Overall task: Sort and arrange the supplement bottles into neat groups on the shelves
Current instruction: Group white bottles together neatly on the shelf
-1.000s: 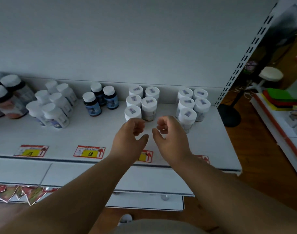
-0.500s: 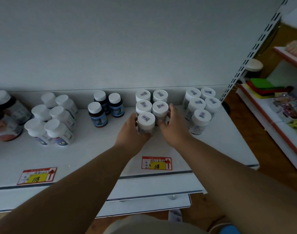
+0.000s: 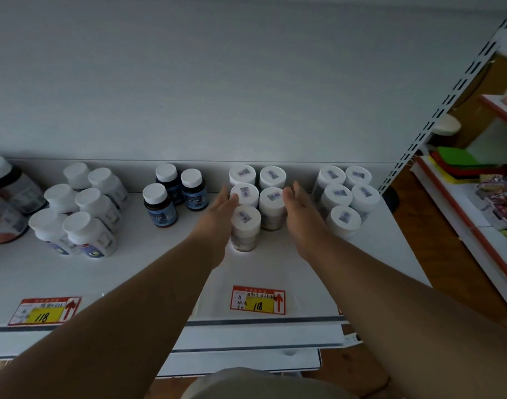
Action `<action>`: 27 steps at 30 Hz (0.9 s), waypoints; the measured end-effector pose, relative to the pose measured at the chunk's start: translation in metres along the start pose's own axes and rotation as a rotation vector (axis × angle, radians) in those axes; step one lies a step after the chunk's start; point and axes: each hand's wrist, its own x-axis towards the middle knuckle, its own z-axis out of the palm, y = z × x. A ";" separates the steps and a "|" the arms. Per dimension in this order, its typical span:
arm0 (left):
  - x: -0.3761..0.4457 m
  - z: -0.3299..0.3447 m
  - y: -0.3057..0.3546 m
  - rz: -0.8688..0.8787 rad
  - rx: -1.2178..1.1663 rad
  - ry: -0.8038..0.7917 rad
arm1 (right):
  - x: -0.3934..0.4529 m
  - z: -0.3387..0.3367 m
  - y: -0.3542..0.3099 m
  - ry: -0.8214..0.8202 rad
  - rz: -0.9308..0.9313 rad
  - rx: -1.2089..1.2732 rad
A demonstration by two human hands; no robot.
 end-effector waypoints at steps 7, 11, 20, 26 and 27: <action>0.012 0.008 0.004 -0.059 0.020 0.024 | 0.020 0.011 0.004 0.003 0.001 -0.052; 0.011 0.008 0.002 -0.065 0.005 0.043 | 0.027 0.015 0.005 0.022 -0.050 -0.053; 0.014 0.006 0.008 -0.059 -0.056 0.013 | 0.017 0.014 0.006 0.128 -0.011 0.009; 0.022 0.003 0.008 -0.084 -0.063 -0.007 | -0.008 0.016 0.027 0.165 -0.197 -0.183; 0.021 0.003 0.009 -0.088 -0.061 -0.003 | -0.005 0.016 0.030 0.166 -0.221 -0.207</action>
